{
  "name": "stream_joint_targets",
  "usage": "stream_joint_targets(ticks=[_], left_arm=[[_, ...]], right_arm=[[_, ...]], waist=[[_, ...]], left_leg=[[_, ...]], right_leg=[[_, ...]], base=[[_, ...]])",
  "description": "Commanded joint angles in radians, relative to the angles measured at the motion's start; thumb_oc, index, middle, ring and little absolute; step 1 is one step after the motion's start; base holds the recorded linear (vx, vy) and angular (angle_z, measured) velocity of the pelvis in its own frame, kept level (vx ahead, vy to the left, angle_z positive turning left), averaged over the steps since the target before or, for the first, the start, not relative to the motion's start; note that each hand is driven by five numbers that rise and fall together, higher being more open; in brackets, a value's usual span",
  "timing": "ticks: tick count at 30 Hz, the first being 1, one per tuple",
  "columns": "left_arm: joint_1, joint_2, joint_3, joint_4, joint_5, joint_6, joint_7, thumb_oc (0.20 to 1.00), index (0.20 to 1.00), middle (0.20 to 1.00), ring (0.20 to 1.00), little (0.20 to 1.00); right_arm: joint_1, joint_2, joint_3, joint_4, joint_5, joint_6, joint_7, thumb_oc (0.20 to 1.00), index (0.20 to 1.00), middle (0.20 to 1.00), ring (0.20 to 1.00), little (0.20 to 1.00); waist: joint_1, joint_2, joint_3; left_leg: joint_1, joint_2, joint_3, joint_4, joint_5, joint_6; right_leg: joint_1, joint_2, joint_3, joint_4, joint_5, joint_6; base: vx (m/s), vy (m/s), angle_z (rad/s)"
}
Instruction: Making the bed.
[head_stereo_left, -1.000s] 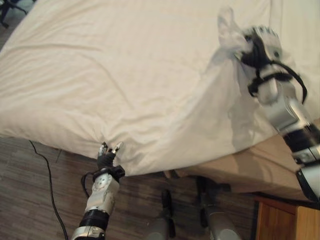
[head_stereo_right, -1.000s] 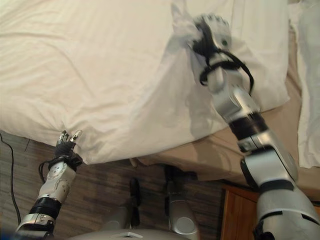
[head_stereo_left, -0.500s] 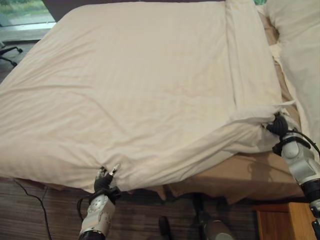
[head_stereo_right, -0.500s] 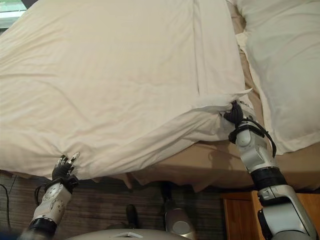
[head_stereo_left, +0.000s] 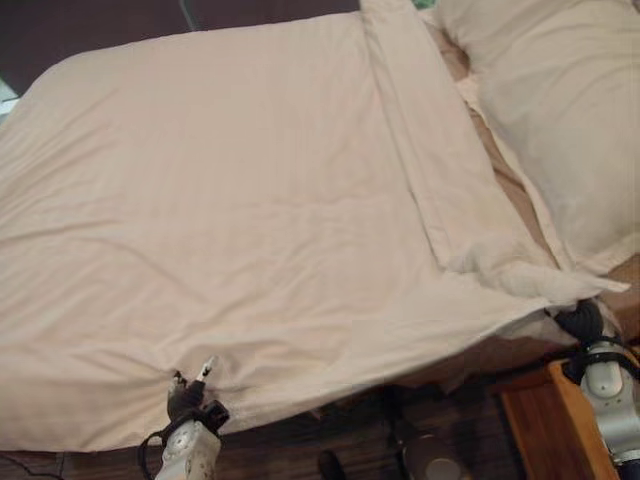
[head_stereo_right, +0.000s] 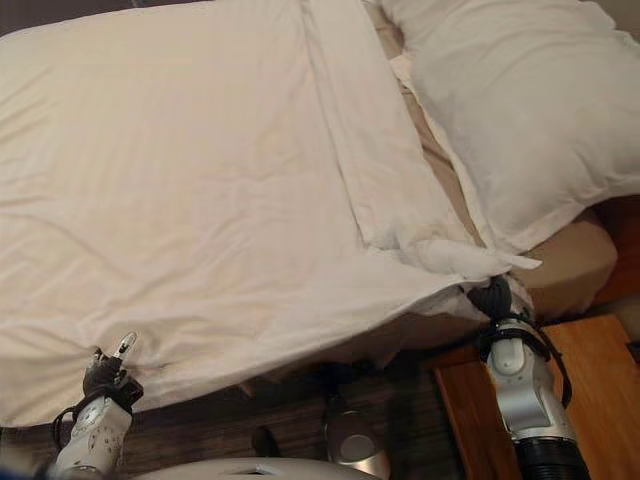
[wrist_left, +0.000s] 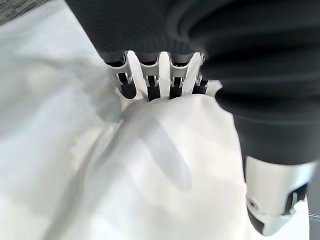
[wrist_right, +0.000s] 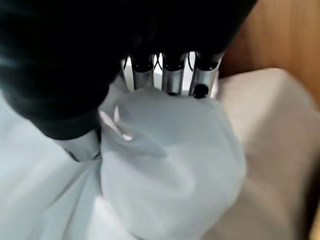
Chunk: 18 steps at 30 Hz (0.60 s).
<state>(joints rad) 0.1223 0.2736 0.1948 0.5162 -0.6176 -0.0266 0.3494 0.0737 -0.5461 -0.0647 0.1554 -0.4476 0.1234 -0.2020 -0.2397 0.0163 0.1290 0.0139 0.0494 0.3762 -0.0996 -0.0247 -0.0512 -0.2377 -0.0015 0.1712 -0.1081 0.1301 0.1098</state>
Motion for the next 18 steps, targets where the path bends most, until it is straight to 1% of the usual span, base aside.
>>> stream_joint_targets(ticks=[1,2,4,5,6,7,8,9,10,11,12,13,14,15,18], left_arm=[[-0.132,-0.035,-0.087,-0.007,-0.001,-0.036,-0.071,1.0,1.0,1.0,1.0,1.0],[-0.129,-0.04,-0.1,-0.004,0.005,-0.041,-0.068,1.0,1.0,1.0,1.0,1.0],[-0.127,-0.042,-0.101,-0.003,0.008,-0.044,-0.068,1.0,1.0,1.0,1.0,1.0],[-0.126,-0.039,-0.113,0.003,0.018,-0.055,-0.068,1.0,1.0,1.0,1.0,1.0],[-0.124,-0.039,-0.12,0.0,0.025,-0.056,-0.069,1.0,1.0,1.0,1.0,1.0],[-0.123,-0.039,-0.119,-0.001,0.025,-0.056,-0.069,1.0,1.0,1.0,1.0,1.0],[-0.116,-0.037,-0.14,-0.012,0.039,-0.068,-0.069,1.0,1.0,1.0,1.0,1.0],[-0.115,-0.037,-0.139,-0.012,0.04,-0.069,-0.069,1.0,1.0,1.0,1.0,1.0],[-0.111,-0.04,-0.153,-0.017,0.042,-0.075,-0.068,1.0,1.0,1.0,1.0,1.0],[-0.109,-0.045,-0.168,-0.017,0.05,-0.082,-0.062,1.0,1.0,1.0,1.0,1.0],[-0.113,-0.046,-0.18,-0.019,0.048,-0.088,-0.055,1.0,1.0,1.0,1.0,1.0],[-0.116,-0.053,-0.197,-0.024,0.051,-0.093,-0.052,1.0,1.0,1.0,1.0,1.0],[-0.116,-0.053,-0.197,-0.024,0.051,-0.093,-0.052,1.0,1.0,1.0,1.0,1.0],[-0.133,-0.06,-0.237,-0.043,0.052,-0.109,-0.03,1.0,1.0,1.0,1.0,1.0],[-0.137,-0.054,-0.247,-0.058,0.057,-0.111,-0.019,1.0,1.0,1.0,1.0,1.0]], right_arm=[[-0.015,-0.047,0.044,0.034,-0.102,-0.031,-0.038,0.2,0.2,0.2,0.2,0.2],[-0.014,-0.041,0.088,0.057,-0.134,-0.04,-0.039,0.2,0.2,0.2,0.2,0.2],[-0.007,-0.039,0.11,0.072,-0.162,-0.049,-0.051,0.2,0.2,0.2,0.2,0.2],[-0.012,-0.046,0.162,0.132,-0.219,-0.063,-0.087,0.2,0.2,0.2,0.2,0.2],[-0.013,-0.046,0.18,0.142,-0.25,-0.068,-0.088,0.2,0.2,0.2,0.2,0.2],[-0.015,-0.045,0.183,0.145,-0.251,-0.069,-0.09,0.2,0.2,0.2,0.2,0.2],[-0.016,-0.044,0.227,0.217,-0.29,-0.075,-0.124,0.2,0.2,0.2,0.2,0.2],[-0.02,-0.043,0.231,0.225,-0.289,-0.076,-0.129,0.2,0.2,0.2,0.2,0.2],[-0.023,-0.034,0.249,0.276,-0.299,-0.07,-0.142,0.429,0.429,0.429,0.429,0.429],[-0.029,-0.02,0.265,0.335,-0.301,-0.067,-0.172,1.0,1.0,1.0,1.0,1.0],[-0.047,-0.012,0.293,0.402,-0.312,-0.057,-0.185,1.0,1.0,1.0,1.0,1.0],[-0.062,0.013,0.327,0.512,-0.326,-0.034,-0.183,1.0,1.0,1.0,1.0,1.0],[-0.062,0.013,0.327,0.512,-0.326,-0.034,-0.183,1.0,1.0,1.0,1.0,1.0],[-0.11,0.1,0.366,0.821,-0.303,0.042,-0.226,1.0,1.0,1.0,1.0,1.0],[-0.122,0.113,0.356,0.867,-0.275,0.056,-0.253,1.0,1.0,1.0,1.0,1.0]], waist=[[-0.057,0.018,-0.038],[-0.058,0.018,-0.036],[-0.058,0.016,-0.036],[-0.056,0.018,-0.03],[-0.051,0.018,-0.029],[-0.052,0.018,-0.029],[-0.04,0.016,-0.026],[-0.042,0.016,-0.026],[-0.034,0.014,-0.023],[-0.029,0.012,-0.021],[-0.024,0.008,-0.018],[-0.016,0.008,-0.014],[-0.016,0.008,-0.014],[0.002,-0.001,-0.006],[0.007,-0.005,-0.007]], left_leg=[[0.065,0.1,-0.079,0.012,-0.039,-0.051],[0.07,0.1,-0.074,0.012,-0.04,-0.051],[0.066,0.1,-0.073,0.012,-0.034,-0.053],[0.069,0.099,-0.075,0.012,-0.034,-0.053],[0.069,0.099,-0.077,0.012,-0.033,-0.054],[0.069,0.099,-0.078,0.012,-0.033,-0.054],[0.067,0.099,-0.087,0.012,-0.032,-0.054],[0.067,0.099,-0.088,0.012,-0.032,-0.054],[0.066,0.097,-0.093,0.012,-0.03,-0.054],[0.064,0.096,-0.098,0.012,-0.028,-0.054],[0.062,0.095,-0.104,0.012,-0.027,-0.055],[0.066,0.096,-0.111,0.012,-0.03,-0.054],[0.066,0.096,-0.111,0.012,-0.03,-0.054],[0.059,0.093,-0.127,0.012,-0.026,-0.056],[0.053,0.093,-0.13,0.012,-0.021,-0.058]], right_leg=[[0.087,-0.015,0.01,0.021,-0.079,0.012],[0.09,-0.013,0.015,0.021,-0.079,0.013],[0.087,-0.014,0.016,0.021,-0.074,0.011],[0.092,-0.015,0.012,0.021,-0.076,0.012],[0.094,-0.016,0.01,0.021,-0.078,0.012],[0.095,-0.016,0.009,0.021,-0.078,0.012],[0.1,-0.019,0.003,0.021,-0.081,0.012],[0.1,-0.019,0.002,0.021,-0.081,0.012],[0.102,-0.021,-0.002,0.021,-0.082,0.012],[0.104,-0.022,-0.007,0.021,-0.083,0.011],[0.107,-0.024,-0.011,0.021,-0.084,0.011],[0.116,-0.026,-0.02,0.021,-0.089,0.011],[0.116,-0.026,-0.02,0.021,-0.089,0.011],[0.12,-0.032,-0.038,0.021,-0.088,0.009],[0.116,-0.035,-0.04,0.021,-0.085,0.007]], base=[[0.01,0.04,-0.22],[-0.01,0.036,-0.17],[-0.03,0.013,-0.16],[-0.01,0.02,-0.11],[-0.01,0.021,-0.05],[0.0,0.0,0.0],[0.0,0.0,0.0],[0.0,0.0,0.0],[-0.02,0.003,0.16],[-0.03,-0.001,0.25],[-0.02,0.002,0.27],[-0.01,-0.003,0.12],[-0.02,-0.013,0.08],[-0.04,-0.021,0.09],[-0.02,-0.016,0.23]])
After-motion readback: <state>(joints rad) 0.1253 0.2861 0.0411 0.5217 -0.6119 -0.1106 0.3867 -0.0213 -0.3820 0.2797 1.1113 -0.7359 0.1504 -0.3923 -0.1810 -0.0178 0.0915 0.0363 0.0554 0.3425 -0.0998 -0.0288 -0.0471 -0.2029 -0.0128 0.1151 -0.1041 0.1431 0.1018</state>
